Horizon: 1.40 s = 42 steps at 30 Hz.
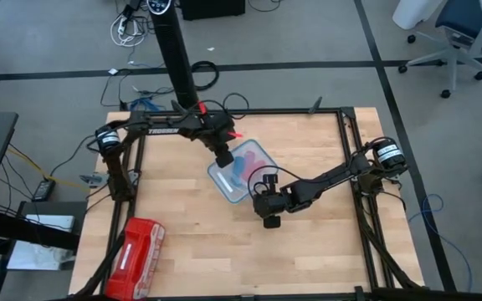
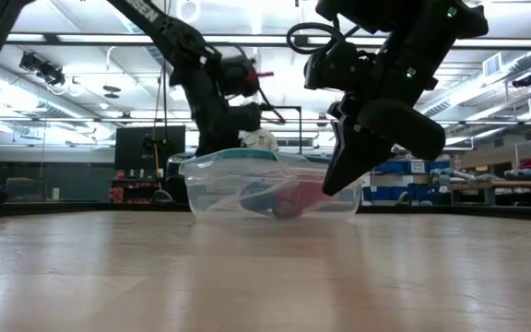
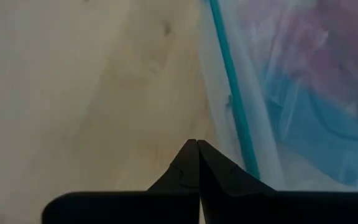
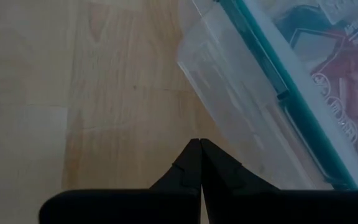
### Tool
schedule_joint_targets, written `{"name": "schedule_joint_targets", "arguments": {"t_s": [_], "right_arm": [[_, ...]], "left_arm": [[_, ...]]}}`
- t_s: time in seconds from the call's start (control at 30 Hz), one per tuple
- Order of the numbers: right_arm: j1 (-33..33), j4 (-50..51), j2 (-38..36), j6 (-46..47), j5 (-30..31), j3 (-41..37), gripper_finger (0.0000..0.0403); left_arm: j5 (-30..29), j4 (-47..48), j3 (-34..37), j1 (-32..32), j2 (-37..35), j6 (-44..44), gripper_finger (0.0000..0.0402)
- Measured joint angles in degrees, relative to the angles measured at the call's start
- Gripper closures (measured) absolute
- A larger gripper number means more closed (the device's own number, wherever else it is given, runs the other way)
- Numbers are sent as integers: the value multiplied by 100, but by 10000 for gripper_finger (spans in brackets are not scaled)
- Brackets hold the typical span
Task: Roll bandage
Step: Close the transparent container
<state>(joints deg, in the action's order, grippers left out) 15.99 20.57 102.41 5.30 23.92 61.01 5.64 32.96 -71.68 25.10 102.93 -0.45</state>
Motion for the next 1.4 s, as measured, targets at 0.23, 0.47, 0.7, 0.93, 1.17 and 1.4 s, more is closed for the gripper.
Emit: {"name": "schedule_joint_targets", "arguments": {"t_s": [0.23,0.47,0.7,0.93,1.17,1.4], "right_arm": [[-29,-13,0,-51,-11,-2,403],[-125,-3,0,-257,-26,-4,403],[-224,-58,0,-583,-284,-4,403],[-285,-78,40,-704,-361,-4,403],[-441,-118,48,-838,-412,-4,403],[-548,-298,55,-1038,-629,-7,403]], "left_arm": [[494,-288,0,-33,392,-21,401],[502,-644,0,-113,407,-11,401],[579,-865,-11,-359,562,130,401],[664,-952,-4,-459,630,122,401],[787,-976,-4,-524,630,118,401],[1055,-1149,-27,-531,801,139,401]]}}
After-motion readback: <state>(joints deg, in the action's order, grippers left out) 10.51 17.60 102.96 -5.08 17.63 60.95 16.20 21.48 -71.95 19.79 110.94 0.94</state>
